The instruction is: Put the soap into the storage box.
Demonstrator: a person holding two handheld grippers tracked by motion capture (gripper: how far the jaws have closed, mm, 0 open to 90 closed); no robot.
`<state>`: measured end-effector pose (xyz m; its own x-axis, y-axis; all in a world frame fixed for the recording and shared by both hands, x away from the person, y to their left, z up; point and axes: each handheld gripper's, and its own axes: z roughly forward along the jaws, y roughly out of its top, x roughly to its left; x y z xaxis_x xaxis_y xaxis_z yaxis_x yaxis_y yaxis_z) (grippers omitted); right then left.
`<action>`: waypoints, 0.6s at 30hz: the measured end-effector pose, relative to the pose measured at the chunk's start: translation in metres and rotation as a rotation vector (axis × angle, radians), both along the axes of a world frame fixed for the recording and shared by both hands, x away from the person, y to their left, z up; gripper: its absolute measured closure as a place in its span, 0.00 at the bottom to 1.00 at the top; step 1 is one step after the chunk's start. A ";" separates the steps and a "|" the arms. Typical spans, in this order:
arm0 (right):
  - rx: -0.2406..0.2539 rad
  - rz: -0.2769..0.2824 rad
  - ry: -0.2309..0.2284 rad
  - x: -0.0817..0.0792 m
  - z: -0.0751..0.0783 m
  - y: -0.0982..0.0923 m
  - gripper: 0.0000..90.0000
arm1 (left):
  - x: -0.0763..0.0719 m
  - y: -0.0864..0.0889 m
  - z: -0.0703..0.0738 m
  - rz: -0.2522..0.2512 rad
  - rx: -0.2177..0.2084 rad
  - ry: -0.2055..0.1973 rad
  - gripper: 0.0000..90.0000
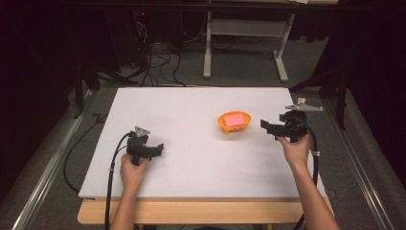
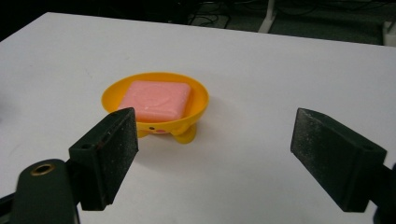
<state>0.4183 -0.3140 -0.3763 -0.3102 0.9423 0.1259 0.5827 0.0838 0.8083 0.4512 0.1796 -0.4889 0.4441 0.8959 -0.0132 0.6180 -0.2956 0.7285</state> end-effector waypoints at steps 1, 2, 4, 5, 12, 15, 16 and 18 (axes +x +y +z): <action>0.000 -0.002 -0.001 -0.001 0.000 -0.001 0.17 | 0.000 0.000 0.000 0.000 0.000 0.000 0.16; 0.000 -0.002 -0.001 -0.001 0.000 -0.001 0.17 | 0.000 0.000 0.000 0.000 0.000 0.000 0.16; 0.008 -0.004 0.000 -0.003 0.000 -0.006 0.18 | 0.000 0.000 0.000 0.000 0.000 -0.001 0.16; 0.011 -0.005 -0.002 -0.004 0.000 -0.008 0.18 | 0.000 0.000 0.000 0.000 0.001 0.000 0.16; 0.013 -0.012 0.001 -0.011 -0.003 -0.015 0.19 | 0.000 0.000 0.000 0.000 0.000 0.000 0.16; 0.014 -0.011 0.000 -0.013 -0.004 -0.017 0.19 | 0.000 0.000 0.000 0.000 0.001 0.000 0.16; 0.018 -0.010 -0.001 -0.014 -0.005 -0.018 0.20 | 0.000 0.000 0.000 0.000 0.001 0.000 0.16; 0.019 -0.010 0.005 -0.016 -0.007 -0.020 0.20 | 0.000 0.000 0.000 0.000 0.001 -0.001 0.16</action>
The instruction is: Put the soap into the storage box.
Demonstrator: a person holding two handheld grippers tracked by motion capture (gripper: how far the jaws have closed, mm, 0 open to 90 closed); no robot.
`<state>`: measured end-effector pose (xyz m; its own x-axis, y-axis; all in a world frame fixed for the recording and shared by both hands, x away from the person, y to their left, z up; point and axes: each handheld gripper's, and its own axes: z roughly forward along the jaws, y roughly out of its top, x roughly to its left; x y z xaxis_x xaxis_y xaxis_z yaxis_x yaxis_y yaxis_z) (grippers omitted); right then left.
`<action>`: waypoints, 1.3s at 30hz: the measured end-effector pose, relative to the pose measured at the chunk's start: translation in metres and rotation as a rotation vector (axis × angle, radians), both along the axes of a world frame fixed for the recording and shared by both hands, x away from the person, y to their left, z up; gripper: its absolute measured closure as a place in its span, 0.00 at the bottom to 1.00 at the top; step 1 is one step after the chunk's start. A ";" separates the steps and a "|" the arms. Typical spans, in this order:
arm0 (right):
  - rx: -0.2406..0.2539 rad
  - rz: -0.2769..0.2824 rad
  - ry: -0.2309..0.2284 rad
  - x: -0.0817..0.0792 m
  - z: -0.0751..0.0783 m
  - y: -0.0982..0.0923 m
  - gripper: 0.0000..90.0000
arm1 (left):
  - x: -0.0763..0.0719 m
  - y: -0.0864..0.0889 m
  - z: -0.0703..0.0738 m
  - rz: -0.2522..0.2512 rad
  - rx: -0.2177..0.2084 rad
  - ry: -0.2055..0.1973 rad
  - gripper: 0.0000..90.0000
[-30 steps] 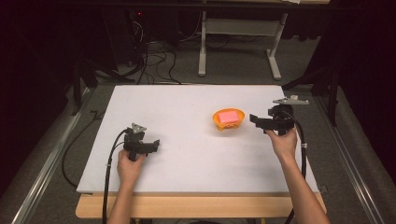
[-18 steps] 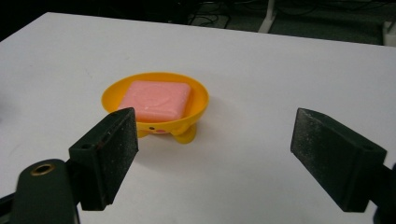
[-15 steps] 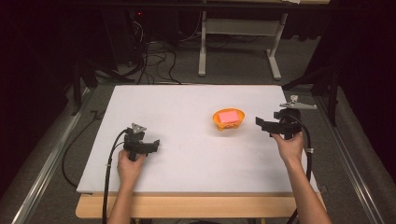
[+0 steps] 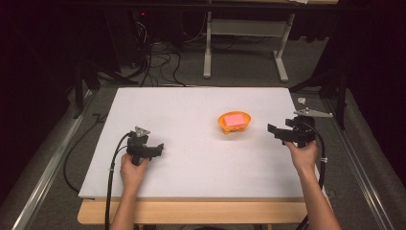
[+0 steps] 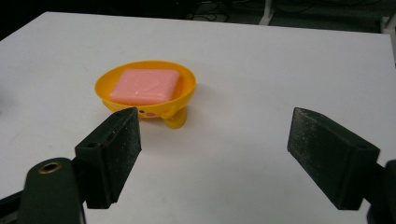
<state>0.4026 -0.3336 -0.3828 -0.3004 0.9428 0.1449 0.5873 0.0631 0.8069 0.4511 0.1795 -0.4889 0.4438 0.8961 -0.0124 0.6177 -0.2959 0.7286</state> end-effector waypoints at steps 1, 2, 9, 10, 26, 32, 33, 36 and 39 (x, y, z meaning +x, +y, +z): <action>-0.001 0.002 -0.001 -0.001 -0.001 -0.001 0.20 | 0.000 0.000 0.000 0.000 0.000 0.000 0.16; 0.001 0.000 0.000 -0.002 -0.002 -0.001 0.20 | 0.000 0.000 0.000 0.000 0.000 0.000 0.16; 0.008 -0.005 0.010 -0.007 -0.008 -0.006 0.21 | 0.000 0.000 0.000 0.000 0.001 0.000 0.16; 0.004 -0.001 0.008 -0.008 -0.008 -0.007 0.22 | 0.000 0.000 0.000 0.000 0.001 0.000 0.16; 0.034 0.000 0.017 -0.019 -0.019 -0.012 0.22 | 0.000 0.000 0.000 -0.001 0.001 0.000 0.16; 0.056 -0.002 0.028 -0.023 -0.023 -0.013 0.23 | 0.000 0.000 0.000 0.000 0.001 0.000 0.16; 0.056 -0.002 0.028 -0.023 -0.023 -0.013 0.23 | 0.000 0.000 0.000 0.000 0.001 0.000 0.16; 0.058 0.001 0.030 -0.024 -0.027 -0.012 0.23 | 0.000 0.000 0.000 -0.001 0.001 0.000 0.16; 0.062 -0.007 0.038 -0.026 -0.032 -0.013 0.23 | 0.000 0.000 0.000 -0.001 0.001 0.000 0.16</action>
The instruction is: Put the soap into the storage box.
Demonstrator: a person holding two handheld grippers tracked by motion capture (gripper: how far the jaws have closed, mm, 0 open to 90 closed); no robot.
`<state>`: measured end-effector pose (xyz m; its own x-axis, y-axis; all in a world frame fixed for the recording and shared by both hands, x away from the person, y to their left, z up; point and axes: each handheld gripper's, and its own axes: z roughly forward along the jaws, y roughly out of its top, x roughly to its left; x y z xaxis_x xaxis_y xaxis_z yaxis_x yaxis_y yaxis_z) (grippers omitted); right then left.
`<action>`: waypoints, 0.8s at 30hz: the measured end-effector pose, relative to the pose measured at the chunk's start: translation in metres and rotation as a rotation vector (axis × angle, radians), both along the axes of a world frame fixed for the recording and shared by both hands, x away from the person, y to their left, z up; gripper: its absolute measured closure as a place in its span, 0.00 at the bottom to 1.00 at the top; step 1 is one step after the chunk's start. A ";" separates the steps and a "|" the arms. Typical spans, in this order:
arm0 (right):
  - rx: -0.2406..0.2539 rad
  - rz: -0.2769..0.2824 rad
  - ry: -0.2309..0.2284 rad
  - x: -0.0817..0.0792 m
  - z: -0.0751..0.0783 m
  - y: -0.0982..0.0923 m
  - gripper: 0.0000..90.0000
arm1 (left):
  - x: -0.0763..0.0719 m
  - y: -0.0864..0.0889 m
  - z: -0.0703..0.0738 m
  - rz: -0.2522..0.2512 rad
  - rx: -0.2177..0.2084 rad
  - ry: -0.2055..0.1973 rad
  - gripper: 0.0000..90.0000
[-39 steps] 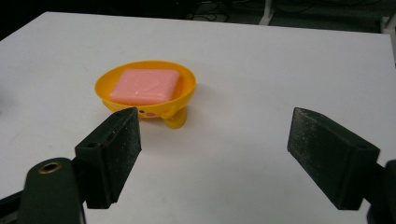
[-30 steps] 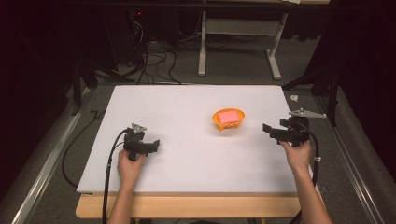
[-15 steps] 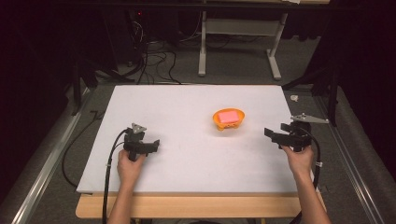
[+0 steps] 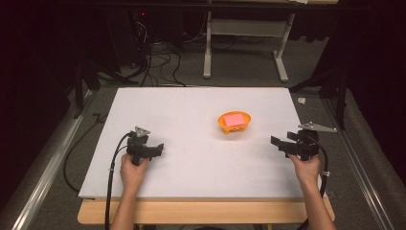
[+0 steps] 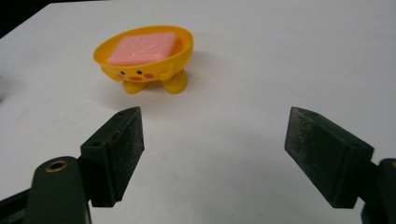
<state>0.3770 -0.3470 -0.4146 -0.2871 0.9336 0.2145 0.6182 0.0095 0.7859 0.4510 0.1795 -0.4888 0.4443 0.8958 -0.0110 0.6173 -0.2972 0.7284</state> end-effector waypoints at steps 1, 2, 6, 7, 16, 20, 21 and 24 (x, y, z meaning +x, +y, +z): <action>0.001 0.001 0.000 0.000 -0.001 0.000 0.23 | 0.000 0.000 0.000 0.000 0.000 0.000 0.16; 0.004 -0.001 0.002 -0.001 -0.002 0.000 0.23 | 0.000 0.000 0.000 0.000 0.000 0.000 0.16; 0.009 0.000 0.007 -0.002 -0.006 0.000 0.23 | 0.000 0.000 0.000 0.000 0.000 0.000 0.16; 0.009 0.000 0.007 -0.002 -0.006 0.000 0.23 | 0.000 0.000 0.000 0.000 0.000 0.000 0.16; 0.036 -0.006 0.018 -0.006 -0.015 0.000 0.23 | 0.000 0.000 0.000 0.000 0.000 -0.001 0.16; 0.044 -0.005 0.027 -0.006 -0.021 0.001 0.23 | 0.000 0.000 0.000 0.000 0.001 0.000 0.16; 0.047 -0.005 0.028 -0.006 -0.022 0.001 0.23 | 0.000 0.000 0.000 0.000 0.001 0.000 0.16; 0.052 -0.004 0.032 -0.007 -0.023 0.002 0.23 | 0.000 0.000 0.000 0.000 0.001 -0.001 0.16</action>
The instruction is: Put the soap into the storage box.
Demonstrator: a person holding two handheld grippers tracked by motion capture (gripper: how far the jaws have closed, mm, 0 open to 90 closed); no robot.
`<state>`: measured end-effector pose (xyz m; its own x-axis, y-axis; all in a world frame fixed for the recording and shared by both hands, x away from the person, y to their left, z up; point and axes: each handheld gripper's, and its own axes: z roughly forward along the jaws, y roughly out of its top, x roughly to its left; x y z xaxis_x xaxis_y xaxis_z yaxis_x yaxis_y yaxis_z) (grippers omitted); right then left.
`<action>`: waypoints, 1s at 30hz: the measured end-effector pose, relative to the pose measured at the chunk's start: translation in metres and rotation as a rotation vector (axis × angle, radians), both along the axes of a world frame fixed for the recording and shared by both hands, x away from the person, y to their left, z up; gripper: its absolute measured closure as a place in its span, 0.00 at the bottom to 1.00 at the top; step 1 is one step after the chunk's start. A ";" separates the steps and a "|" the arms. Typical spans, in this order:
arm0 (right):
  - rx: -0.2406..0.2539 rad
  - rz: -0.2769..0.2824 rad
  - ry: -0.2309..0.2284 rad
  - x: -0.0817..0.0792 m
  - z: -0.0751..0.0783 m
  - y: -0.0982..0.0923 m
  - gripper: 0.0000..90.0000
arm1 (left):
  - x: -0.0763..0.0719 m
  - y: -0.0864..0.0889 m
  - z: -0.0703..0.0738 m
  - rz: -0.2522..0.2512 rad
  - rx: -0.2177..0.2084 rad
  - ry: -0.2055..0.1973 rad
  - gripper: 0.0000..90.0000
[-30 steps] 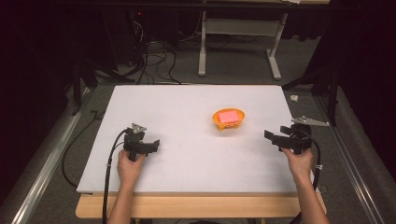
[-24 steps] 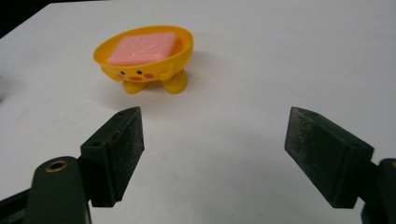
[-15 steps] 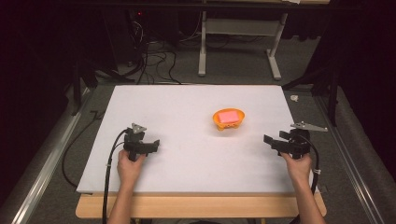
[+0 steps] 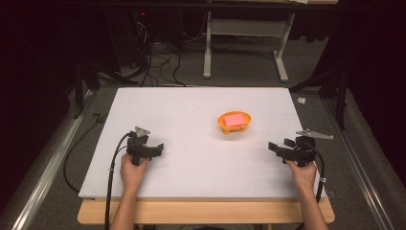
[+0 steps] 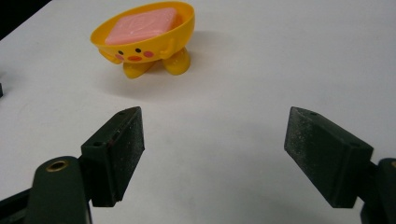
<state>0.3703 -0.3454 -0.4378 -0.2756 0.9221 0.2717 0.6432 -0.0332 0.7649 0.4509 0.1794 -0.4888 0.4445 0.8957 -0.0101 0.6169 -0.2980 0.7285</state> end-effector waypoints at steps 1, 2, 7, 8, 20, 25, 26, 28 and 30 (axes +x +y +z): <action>-0.002 0.002 -0.001 0.000 0.000 0.000 0.23 | 0.000 0.000 0.000 0.000 0.000 0.000 0.16; -0.002 0.003 -0.001 0.000 -0.001 0.000 0.23 | 0.000 0.000 0.000 0.000 0.000 0.000 0.16; -0.013 0.005 0.005 0.000 -0.004 0.003 0.24 | 0.000 0.000 0.000 0.000 0.000 0.000 0.16; -0.017 0.006 0.007 0.000 -0.005 0.003 0.24 | 0.000 0.000 0.000 0.000 0.000 0.000 0.16; -0.029 0.012 0.024 0.001 -0.017 0.011 0.24 | 0.000 0.000 0.000 0.000 0.000 0.000 0.16; -0.036 0.015 0.031 0.002 -0.021 0.014 0.25 | 0.000 0.000 0.000 0.000 0.000 0.000 0.16; -0.036 0.015 0.031 0.002 -0.021 0.014 0.25 | 0.000 0.000 0.000 0.000 0.000 0.000 0.16; -0.041 0.017 0.039 0.003 -0.023 0.016 0.25 | 0.000 0.000 0.000 0.000 0.000 0.000 0.16; -0.053 0.025 0.044 0.003 -0.025 0.018 0.25 | 0.000 0.000 0.000 0.000 0.000 0.000 0.16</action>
<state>0.3736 -0.3272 -0.4629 -0.2874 0.9284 0.2353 0.6763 0.0228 0.7362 0.4509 0.1795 -0.4888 0.4442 0.8959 -0.0104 0.6170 -0.2975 0.7286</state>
